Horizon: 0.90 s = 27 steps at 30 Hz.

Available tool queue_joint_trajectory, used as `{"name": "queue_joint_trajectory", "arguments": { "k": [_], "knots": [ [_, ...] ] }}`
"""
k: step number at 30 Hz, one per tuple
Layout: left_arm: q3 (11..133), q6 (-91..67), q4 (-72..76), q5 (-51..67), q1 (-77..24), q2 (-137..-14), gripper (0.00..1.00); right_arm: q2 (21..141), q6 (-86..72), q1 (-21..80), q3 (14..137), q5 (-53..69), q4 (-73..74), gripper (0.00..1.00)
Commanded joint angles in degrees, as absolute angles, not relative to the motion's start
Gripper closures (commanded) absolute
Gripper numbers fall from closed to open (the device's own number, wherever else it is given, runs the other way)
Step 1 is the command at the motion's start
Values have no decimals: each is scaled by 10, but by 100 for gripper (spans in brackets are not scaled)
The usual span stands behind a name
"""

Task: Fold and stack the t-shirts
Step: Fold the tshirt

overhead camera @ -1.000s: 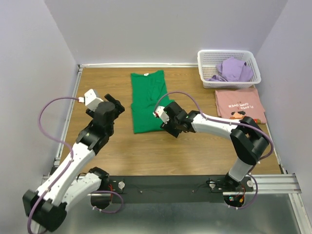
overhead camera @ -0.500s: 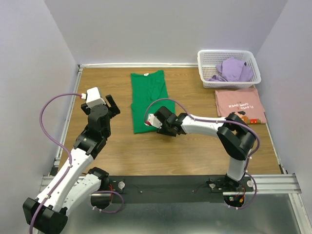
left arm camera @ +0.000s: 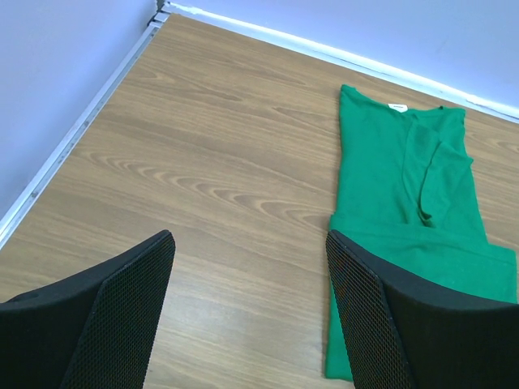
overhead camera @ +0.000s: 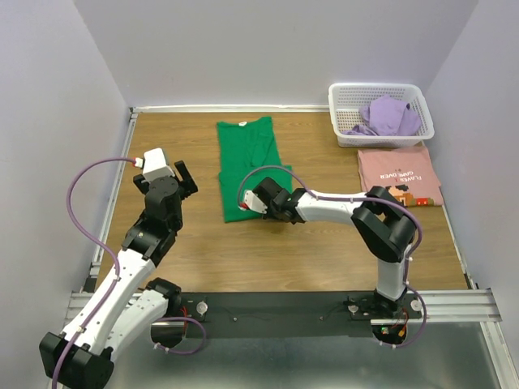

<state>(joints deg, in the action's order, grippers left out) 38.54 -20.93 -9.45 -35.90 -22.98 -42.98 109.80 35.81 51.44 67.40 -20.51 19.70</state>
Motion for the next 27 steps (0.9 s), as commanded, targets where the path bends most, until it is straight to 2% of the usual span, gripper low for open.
{"name": "queue_joint_trajectory", "arguments": {
  "k": [1,2,3,8,12,17,23,27],
  "knots": [
    [388,-219,-93,-338,-226,-426,16,1128,347,515,656,-182,218,89],
    [390,-237,-101,-329,-225,-427,16,1125,339,515,653,-174,219,98],
    [392,-250,-108,-324,-226,-429,16,1122,334,515,653,-168,223,100],
    [424,-406,-208,-311,-225,-463,16,1088,292,515,650,-113,249,99],
    [411,-493,-262,-223,-226,-495,17,1054,269,515,650,-51,282,99],
    [374,-503,-275,-143,-228,-524,19,1028,238,514,646,-3,308,100],
    [360,-551,-315,-99,-229,-532,23,1015,203,514,644,-14,309,100],
    [352,-563,-314,-67,-234,-583,23,1018,188,515,649,-4,308,99]
  ]
}}
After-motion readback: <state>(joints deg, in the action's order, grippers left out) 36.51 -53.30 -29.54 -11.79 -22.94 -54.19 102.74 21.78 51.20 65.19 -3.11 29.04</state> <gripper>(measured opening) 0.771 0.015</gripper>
